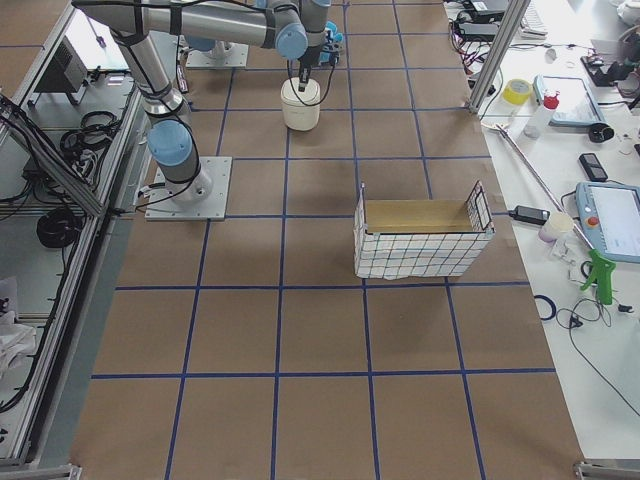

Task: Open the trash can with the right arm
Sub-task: 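Move the right gripper over the white trash can lid, then lower the right gripper and grip the lid edge farthest from the robot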

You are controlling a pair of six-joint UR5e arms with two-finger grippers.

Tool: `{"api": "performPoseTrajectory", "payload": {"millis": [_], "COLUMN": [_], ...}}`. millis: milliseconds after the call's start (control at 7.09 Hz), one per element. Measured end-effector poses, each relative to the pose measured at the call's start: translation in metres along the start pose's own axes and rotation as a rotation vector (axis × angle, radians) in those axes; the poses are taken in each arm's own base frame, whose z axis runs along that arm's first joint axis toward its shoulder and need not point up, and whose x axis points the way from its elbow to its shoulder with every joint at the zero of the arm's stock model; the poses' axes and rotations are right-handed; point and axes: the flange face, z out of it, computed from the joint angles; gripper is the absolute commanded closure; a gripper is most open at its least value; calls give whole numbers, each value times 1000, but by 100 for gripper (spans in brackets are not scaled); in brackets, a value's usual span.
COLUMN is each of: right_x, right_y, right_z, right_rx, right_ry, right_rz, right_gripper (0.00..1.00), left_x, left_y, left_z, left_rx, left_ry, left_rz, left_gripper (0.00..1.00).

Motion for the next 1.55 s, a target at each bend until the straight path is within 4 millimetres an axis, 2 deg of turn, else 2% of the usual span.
{"api": "performPoseTrajectory", "payload": {"millis": [423, 846, 1269, 1551], "right_x": [-14, -15, -11, -12], "right_y": [-4, -6, -1, -2], "right_z": [20, 30, 45, 43], "right_rx": [-14, -36, -64, -58], "right_ry": [10, 18, 29, 27], "right_rz": [0, 0, 0, 1], "right_gripper": [100, 100, 100, 100], "left_x": [0, 0, 0, 0], "left_y": [0, 0, 0, 0], "left_z": [0, 0, 0, 0], "left_rx": [0, 0, 0, 0], "left_ry": [0, 0, 0, 0], "left_rz": [0, 0, 0, 0], "left_gripper": [0, 0, 0, 0]}}
